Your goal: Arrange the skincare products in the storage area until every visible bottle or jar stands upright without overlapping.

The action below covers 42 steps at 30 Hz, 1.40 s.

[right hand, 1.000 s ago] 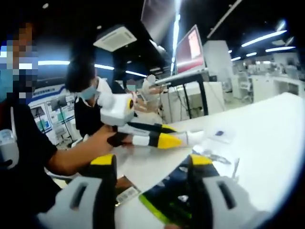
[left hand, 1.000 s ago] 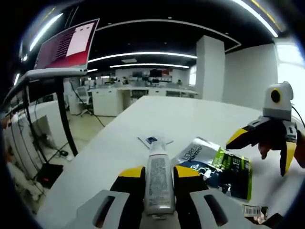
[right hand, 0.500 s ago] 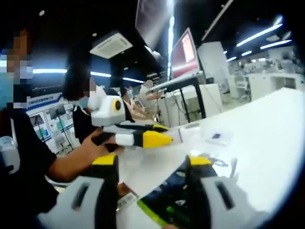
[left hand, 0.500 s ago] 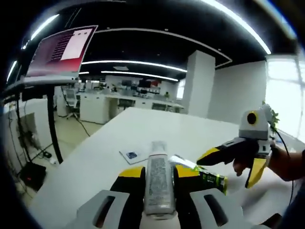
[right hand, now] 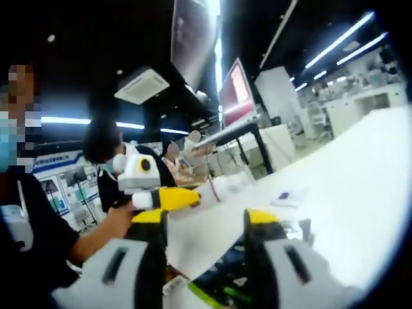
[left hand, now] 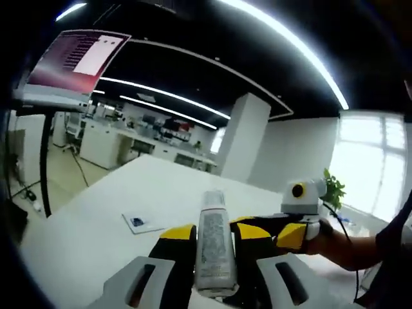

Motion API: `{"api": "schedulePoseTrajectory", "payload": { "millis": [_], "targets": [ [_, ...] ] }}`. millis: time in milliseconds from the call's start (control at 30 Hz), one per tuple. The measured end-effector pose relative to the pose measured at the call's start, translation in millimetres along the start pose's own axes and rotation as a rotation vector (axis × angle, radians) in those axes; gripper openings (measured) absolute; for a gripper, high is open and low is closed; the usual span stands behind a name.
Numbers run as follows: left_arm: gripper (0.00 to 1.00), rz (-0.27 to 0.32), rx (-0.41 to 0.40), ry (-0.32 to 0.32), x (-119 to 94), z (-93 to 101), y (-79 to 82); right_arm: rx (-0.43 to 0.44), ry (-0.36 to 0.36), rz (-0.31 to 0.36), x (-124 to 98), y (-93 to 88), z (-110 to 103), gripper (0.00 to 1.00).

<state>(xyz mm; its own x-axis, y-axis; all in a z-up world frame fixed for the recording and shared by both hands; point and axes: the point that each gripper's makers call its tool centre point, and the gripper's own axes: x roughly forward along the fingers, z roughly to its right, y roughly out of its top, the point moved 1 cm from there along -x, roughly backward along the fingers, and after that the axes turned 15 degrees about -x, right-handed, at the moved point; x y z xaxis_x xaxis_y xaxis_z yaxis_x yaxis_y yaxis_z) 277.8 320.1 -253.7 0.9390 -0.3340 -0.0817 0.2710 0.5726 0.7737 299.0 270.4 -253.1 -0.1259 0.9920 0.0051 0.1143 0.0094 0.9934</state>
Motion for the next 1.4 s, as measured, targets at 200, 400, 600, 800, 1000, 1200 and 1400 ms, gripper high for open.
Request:
{"api": "schedulePoseTrajectory", "payload": {
  "millis": [200,400,600,800,1000,1200,1400],
  "targets": [
    [0.22,0.004,-0.032,-0.085,1,19.7,-0.3,0.059,0.001,0.082,-6,14.0,0,0.42],
    [0.22,0.01,-0.066,-0.164,-1,38.9,-0.3,0.115,0.004,0.159,-13,26.9,1,0.37],
    [0.22,0.005,-0.088,-0.251,-2,58.5,-2.0,0.177,0.03,0.239,-20,40.1,-2,0.3],
    [0.22,0.008,-0.129,-0.312,-4,72.0,-2.2,0.198,0.054,0.285,-29,50.1,-9,0.23],
    [0.22,0.006,-0.149,-0.384,-8,85.2,-1.7,0.239,0.098,0.349,-37,64.9,-18,0.2],
    [0.22,-0.017,-0.136,-0.431,-12,98.3,-0.9,0.234,0.129,0.38,-44,76.8,-31,0.18],
    [0.21,-0.04,-0.133,-0.48,-16,111.4,-4.0,0.209,0.143,0.395,-51,87.1,-44,0.17]
  ]
}}
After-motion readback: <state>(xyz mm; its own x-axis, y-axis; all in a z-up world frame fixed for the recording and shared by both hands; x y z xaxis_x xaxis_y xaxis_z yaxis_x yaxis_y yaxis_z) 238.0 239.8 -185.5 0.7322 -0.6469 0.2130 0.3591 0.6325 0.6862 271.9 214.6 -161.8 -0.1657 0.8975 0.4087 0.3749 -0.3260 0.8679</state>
